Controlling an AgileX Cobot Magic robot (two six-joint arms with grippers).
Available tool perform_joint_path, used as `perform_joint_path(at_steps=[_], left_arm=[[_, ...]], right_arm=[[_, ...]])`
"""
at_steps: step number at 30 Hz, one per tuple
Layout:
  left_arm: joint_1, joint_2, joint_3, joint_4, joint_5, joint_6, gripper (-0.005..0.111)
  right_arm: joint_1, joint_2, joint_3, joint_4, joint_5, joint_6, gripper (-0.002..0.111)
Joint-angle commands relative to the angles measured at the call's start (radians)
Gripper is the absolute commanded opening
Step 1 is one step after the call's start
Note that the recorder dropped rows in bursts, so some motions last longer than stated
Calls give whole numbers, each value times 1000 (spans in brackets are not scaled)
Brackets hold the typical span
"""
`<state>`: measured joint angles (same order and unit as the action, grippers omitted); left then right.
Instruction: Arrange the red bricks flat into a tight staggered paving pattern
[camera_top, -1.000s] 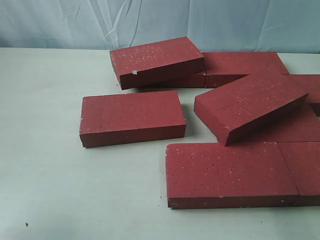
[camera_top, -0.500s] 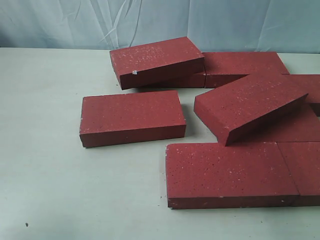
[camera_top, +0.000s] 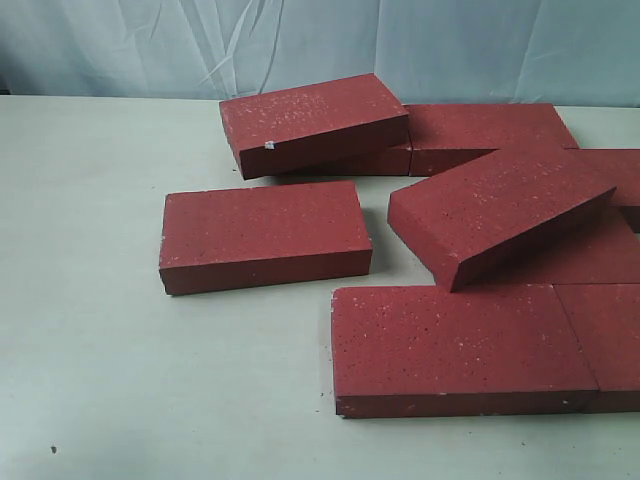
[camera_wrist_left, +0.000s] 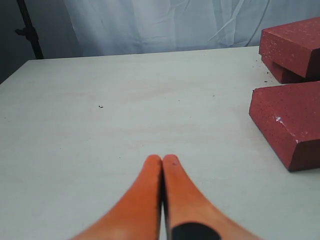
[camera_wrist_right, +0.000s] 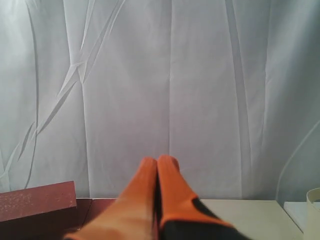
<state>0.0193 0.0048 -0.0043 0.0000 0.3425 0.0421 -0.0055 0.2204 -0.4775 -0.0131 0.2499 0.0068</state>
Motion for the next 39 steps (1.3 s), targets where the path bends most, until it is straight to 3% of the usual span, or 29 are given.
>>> perform_joint_path(at_steps=[1, 15, 19, 32, 39], left_arm=[[-5, -5, 4, -7, -8, -5, 0], [-5, -5, 4, -7, -8, -5, 0], [-5, -5, 4, -7, -8, -5, 0], [-5, -5, 4, -7, -8, -5, 0], [-5, -5, 4, -7, -8, -5, 0]], right_arm=[[-3, 5, -5, -3, 4, -7, -1], [-3, 230, -13, 86, 14, -7, -1], [-3, 430, -135, 88, 155, -7, -1], [-5, 999, -412, 65, 279, -7, -1], [-5, 1175, -563, 13, 380, -7, -1]])
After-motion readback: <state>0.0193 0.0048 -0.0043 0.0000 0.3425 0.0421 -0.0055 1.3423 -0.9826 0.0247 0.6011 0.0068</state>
